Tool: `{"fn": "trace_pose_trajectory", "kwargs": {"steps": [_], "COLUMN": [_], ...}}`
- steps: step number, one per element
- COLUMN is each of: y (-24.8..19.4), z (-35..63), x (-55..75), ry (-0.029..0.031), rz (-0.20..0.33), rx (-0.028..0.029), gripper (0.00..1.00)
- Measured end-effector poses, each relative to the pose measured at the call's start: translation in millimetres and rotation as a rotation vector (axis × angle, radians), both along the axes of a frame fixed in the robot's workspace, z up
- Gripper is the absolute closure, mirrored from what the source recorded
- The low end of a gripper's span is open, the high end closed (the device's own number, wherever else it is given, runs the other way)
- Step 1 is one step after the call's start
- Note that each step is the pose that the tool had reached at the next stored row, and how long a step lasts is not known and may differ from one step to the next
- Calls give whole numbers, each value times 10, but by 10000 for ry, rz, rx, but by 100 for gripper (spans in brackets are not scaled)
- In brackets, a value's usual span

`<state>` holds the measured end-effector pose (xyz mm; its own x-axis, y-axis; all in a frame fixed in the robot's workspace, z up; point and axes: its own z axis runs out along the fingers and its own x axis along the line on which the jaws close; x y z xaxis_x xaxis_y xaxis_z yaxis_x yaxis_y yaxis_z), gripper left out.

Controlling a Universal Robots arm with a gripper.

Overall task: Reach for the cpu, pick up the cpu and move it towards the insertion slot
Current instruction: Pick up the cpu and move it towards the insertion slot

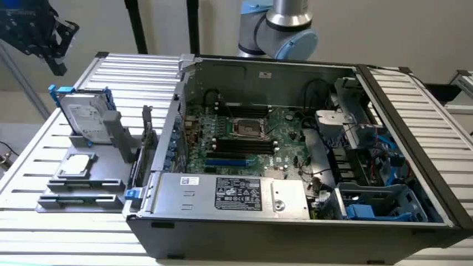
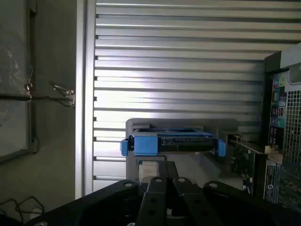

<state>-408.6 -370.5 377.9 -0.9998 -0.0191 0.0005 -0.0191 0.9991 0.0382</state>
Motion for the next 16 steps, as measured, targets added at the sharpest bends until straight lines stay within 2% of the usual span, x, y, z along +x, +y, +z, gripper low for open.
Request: {"fn": "trace_pose_trajectory", "kwargs": {"steps": [13,15,16], "y": [0,-24,-52], "z": [1,-1,-5], "x": [0,-1,-4], "ry": [1,3,1], "rz": [0,-1,-1], "rx": [-1,-1,-1], "gripper": [89,89,89]}}
